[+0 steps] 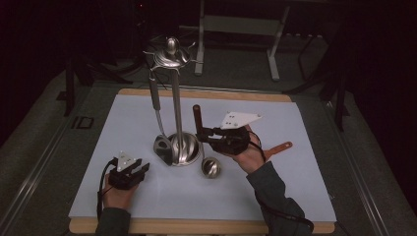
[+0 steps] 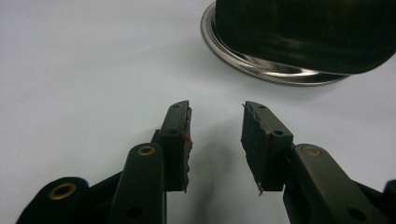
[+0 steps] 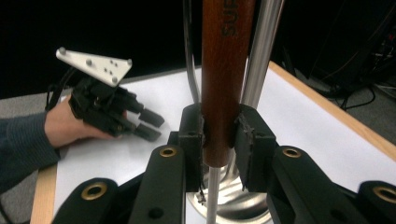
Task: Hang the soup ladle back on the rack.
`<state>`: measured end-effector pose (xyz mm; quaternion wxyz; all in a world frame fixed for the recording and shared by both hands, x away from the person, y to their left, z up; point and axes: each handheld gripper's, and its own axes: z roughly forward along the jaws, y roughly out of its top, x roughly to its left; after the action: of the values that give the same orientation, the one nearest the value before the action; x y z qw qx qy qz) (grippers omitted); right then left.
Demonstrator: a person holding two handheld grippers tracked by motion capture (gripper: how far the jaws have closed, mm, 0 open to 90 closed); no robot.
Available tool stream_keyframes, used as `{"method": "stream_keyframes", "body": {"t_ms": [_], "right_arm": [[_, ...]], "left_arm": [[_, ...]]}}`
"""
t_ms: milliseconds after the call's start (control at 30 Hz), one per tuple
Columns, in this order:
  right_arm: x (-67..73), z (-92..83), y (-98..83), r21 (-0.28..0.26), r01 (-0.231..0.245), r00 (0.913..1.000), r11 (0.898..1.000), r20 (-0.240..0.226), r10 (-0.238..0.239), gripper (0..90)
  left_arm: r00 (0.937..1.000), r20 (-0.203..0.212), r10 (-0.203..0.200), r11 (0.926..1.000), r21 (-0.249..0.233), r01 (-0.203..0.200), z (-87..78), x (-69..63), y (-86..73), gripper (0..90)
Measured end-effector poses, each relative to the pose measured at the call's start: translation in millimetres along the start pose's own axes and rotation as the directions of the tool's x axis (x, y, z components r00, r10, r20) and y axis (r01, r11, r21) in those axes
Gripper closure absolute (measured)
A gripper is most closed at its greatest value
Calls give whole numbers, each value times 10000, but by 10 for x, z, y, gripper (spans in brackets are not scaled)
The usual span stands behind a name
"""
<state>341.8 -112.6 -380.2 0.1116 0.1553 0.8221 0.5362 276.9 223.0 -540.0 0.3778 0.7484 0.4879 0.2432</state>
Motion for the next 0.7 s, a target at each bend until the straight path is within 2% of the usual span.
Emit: {"method": "stream_keyframes", "body": {"t_ms": [333,500,700], "right_arm": [[-51,-57,233,-950,-384,9991,9947,-240,363,741],[-62,-64,361,-1312,-409,9983,9905,-461,351,741],[-31,-54,538,-1514,-309,9988,9880,-417,248,740]], "left_arm": [[10000,-3,-7,10000,-61,7,-3,0,-1,625],[10000,-10,-12,10000,-72,12,-4,0,-1,625],[10000,-12,0,10000,-83,0,-5,3,0,625]]}}
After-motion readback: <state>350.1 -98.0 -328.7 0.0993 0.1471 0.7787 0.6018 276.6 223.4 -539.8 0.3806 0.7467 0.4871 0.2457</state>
